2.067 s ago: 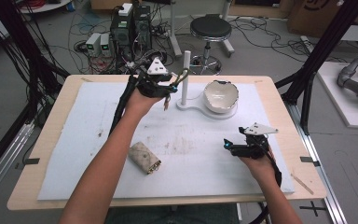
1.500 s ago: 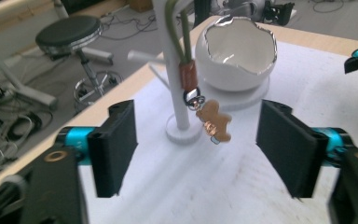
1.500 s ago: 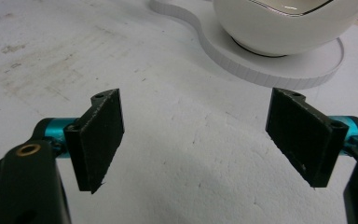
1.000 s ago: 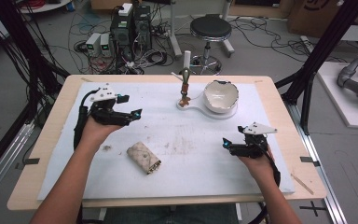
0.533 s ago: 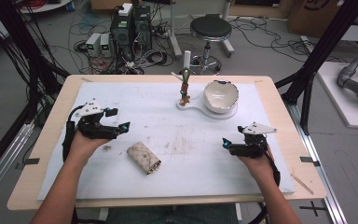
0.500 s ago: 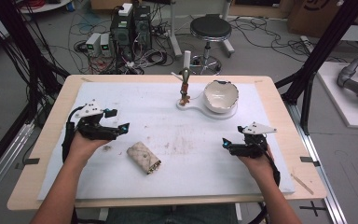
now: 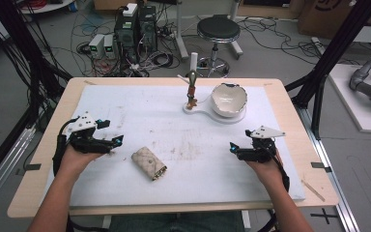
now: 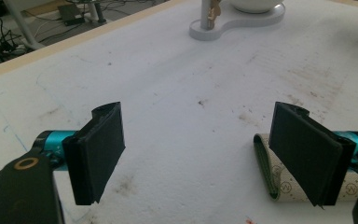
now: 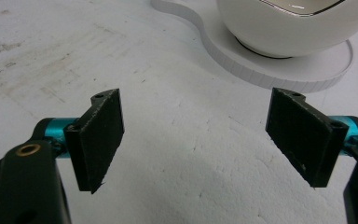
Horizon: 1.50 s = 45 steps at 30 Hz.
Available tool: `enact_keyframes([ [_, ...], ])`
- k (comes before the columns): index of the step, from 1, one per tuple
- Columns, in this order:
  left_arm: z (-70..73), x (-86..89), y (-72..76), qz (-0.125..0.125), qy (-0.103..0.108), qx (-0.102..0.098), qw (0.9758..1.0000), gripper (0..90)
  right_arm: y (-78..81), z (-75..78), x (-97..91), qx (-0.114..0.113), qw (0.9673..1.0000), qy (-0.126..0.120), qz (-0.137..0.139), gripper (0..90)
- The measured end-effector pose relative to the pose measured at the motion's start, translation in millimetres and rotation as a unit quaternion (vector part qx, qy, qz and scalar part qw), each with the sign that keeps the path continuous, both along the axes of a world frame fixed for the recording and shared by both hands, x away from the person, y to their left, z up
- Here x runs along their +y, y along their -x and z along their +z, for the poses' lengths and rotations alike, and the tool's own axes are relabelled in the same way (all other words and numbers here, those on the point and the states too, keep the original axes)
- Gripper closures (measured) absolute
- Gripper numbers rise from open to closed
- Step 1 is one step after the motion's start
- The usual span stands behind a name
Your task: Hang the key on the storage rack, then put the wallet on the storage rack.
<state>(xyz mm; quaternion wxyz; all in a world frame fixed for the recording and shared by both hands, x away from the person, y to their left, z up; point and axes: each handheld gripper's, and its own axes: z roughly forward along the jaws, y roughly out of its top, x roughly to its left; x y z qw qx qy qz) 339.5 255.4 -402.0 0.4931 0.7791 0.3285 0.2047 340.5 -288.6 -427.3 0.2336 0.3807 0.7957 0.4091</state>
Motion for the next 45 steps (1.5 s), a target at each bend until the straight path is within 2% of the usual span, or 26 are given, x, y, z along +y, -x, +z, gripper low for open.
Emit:
enact_keyframes([
  [8,-1.2,13.7,0.2,0.017,0.001,0.001,0.9998,18.2,2.0,1.8,2.1,-0.001,1.0,-0.001,-0.004,19.5],
  [15,-1.4,21.0,1.6,0.027,0.004,0.0,0.9996,18.2,3.0,2.6,8.0,-0.005,1.0,0.002,0.004,19.5],
  [26,-2.7,25.2,-0.5,0.028,0.01,-0.001,0.9996,18.2,2.6,3.5,10.6,-0.003,1.0,-0.001,0.002,19.5],
  [32,-3.3,32.3,-1.5,0.035,0.002,-0.001,0.9994,18.2,3.3,4.6,9.1,-0.003,1.0,-0.007,-0.004,19.5],
  [38,-0.5,38.7,7.8,0.046,0.001,-0.005,0.9989,18.2,2.9,7.3,16.4,-0.008,0.9999,-0.01,0.009,19.5],
  [41,-0.3,42.4,8.4,0.052,0.006,-0.007,0.9986,18.2,2.2,8.2,21.3,-0.01,0.9998,-0.01,0.014,19.5],
  [45,-3.3,47.8,6.8,0.059,0.003,-0.002,0.9983,18.2,3.2,10.3,24.0,-0.012,0.9997,-0.013,0.018,19.5],
])
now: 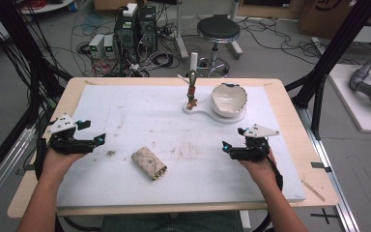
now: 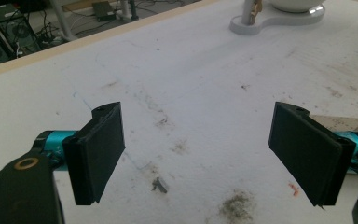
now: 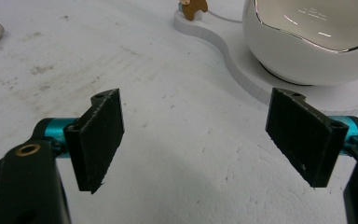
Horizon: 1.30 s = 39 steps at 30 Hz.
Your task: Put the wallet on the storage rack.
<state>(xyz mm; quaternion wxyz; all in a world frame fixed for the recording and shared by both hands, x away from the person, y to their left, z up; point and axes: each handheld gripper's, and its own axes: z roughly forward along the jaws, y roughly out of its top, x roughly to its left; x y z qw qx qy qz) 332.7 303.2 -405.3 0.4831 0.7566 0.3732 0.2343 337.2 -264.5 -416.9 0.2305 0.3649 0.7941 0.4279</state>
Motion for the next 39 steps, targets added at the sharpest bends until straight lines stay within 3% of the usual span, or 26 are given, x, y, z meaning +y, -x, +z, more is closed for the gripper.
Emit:
enact_keyframes([
  [4,-2.4,4.9,-0.3,0.005,-0.003,0.003,1.0,18.2,1.4,2.9,7.5,0.002,0.9999,-0.011,0.005,19.5],
  [16,-2.9,4.4,2.2,-0.003,0.003,0.0,1.0,18.2,5.3,9.9,57.0,0.006,0.9977,-0.016,0.065,19.5],
  [26,-3.7,5.1,2.4,-0.005,0.007,0.001,1.0,18.2,10.0,14.5,108.6,0.008,0.993,-0.015,0.117,19.4],
  [39,-3.2,7.6,2.9,-0.001,0.009,0.001,1.0,18.2,13.8,10.8,155.9,0.023,0.9861,-0.008,0.164,19.5],
])
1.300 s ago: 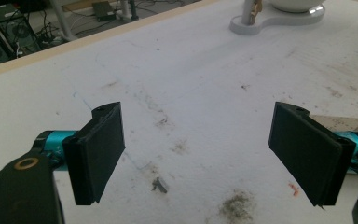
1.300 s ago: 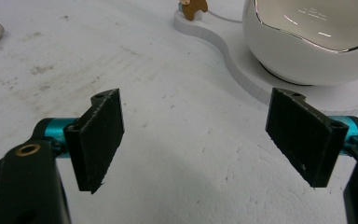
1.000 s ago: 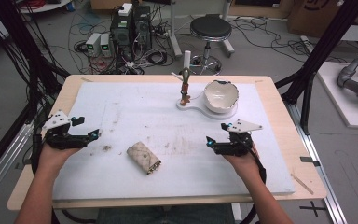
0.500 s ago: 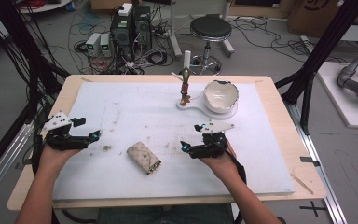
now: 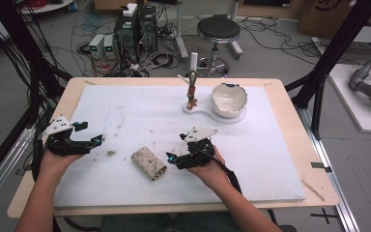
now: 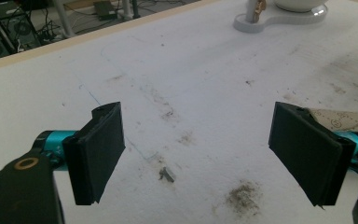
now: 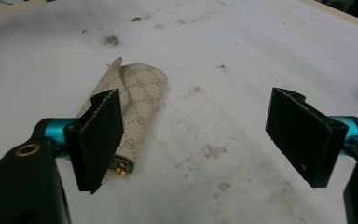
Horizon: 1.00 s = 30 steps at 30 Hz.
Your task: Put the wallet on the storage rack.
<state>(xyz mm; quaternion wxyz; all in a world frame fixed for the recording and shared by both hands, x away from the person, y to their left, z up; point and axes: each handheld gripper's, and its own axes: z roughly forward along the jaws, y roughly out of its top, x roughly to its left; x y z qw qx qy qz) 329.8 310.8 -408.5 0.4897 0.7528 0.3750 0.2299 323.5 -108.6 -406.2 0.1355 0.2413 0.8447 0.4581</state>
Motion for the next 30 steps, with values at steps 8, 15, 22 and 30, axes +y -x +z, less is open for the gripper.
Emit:
enact_keyframes([
  [8,0.0,0.1,0.0,0.001,-0.001,0.001,1.0,18.2,5.9,-11.4,33.6,0.017,0.9997,0.016,0.007,19.5],
  [15,0.4,2.2,0.3,0.003,0.0,-0.001,1.0,18.2,12.3,-23.9,51.7,0.038,0.9987,0.032,0.011,19.5],
  [22,0.6,2.5,0.7,0.003,0.0,-0.001,1.0,18.2,19.8,-36.2,65.9,0.048,0.9975,0.048,0.016,19.5],
  [30,0.1,2.9,0.7,0.004,0.001,-0.001,1.0,18.2,27.2,-48.0,78.1,0.049,0.9944,0.092,0.015,19.5],
])
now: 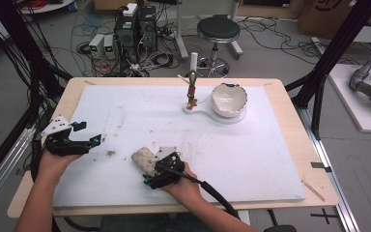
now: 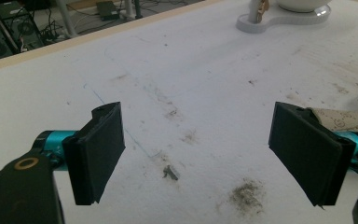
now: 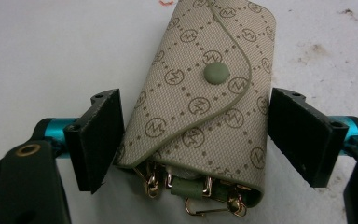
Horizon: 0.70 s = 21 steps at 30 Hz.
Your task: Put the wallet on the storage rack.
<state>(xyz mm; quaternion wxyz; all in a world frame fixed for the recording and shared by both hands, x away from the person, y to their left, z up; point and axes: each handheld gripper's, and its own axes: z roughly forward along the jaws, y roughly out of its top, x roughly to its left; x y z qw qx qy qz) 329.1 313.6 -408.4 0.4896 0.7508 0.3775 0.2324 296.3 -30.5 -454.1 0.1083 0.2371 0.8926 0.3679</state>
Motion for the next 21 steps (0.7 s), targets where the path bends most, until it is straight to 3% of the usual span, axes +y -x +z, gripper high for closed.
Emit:
enact_keyframes([
  [7,-0.2,0.0,0.3,0.001,0.0,0.0,1.0,18.2,-1.4,-0.5,-0.1,0.01,0.9999,0.003,-0.002,20.3],
  [12,0.4,0.3,1.0,0.0,-0.001,-0.001,1.0,18.2,-1.5,0.2,-5.4,0.018,0.9998,-0.003,-0.006,31.8],
  [21,0.3,0.3,0.8,0.0,-0.003,-0.001,1.0,18.2,-1.9,2.5,-9.2,0.018,0.9997,-0.014,-0.006,34.0],
])
